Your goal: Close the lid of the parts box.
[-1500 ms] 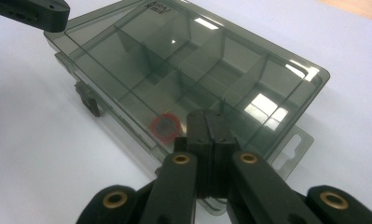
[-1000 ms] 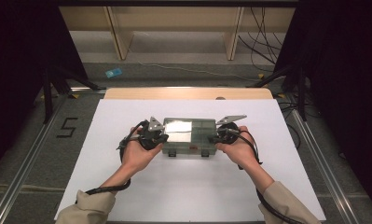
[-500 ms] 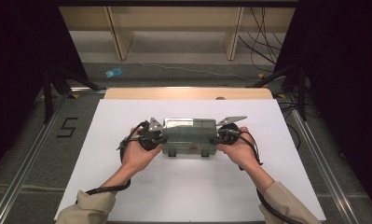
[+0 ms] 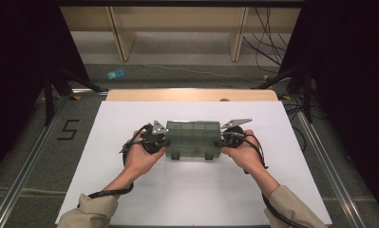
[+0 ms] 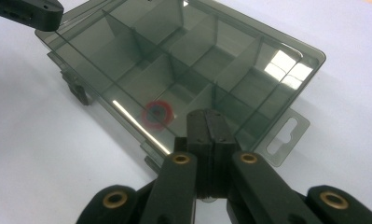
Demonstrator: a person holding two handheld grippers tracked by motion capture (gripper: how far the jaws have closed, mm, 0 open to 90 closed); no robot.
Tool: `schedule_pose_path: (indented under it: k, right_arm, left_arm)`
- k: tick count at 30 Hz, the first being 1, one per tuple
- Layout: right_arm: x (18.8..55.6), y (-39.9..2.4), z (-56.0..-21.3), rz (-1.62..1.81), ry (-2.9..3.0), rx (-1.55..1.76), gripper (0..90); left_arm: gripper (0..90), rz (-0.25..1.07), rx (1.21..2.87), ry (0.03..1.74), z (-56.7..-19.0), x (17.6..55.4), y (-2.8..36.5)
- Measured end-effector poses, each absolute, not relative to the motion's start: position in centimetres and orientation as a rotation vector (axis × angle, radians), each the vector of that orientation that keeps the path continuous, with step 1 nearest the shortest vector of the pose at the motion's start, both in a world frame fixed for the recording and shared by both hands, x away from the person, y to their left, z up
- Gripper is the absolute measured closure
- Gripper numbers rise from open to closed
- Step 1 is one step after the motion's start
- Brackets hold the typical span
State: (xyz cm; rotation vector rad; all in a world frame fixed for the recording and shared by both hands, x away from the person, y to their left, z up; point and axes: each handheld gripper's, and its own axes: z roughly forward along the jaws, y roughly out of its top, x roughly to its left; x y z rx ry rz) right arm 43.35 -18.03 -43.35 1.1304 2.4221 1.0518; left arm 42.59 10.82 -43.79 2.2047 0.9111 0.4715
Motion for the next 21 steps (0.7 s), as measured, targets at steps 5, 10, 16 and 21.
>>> schedule_pose_path:
  k: [5, 10, 16, 21]
  right_arm:
    - [43.29, -18.03, -43.33, 1.047, 2.425, 1.161, 90.0]
    - [43.36, -18.11, -43.56, 1.037, 2.422, 1.134, 90.0]
    - [43.36, -18.11, -43.73, 1.043, 2.419, 1.134, 90.0]
    - [43.36, -18.09, -43.79, 1.043, 2.415, 1.136, 90.0]
  left_arm:
    - [90.0, 0.468, 2.207, 0.914, -43.86, 42.58, 10.83]
    - [90.0, 0.466, 2.205, 0.91, -44.07, 42.64, 10.74]
    - [90.0, 0.463, 2.205, 0.917, -44.24, 42.71, 10.72]
    - [90.0, 0.461, 2.208, 0.915, -44.25, 42.72, 10.74]
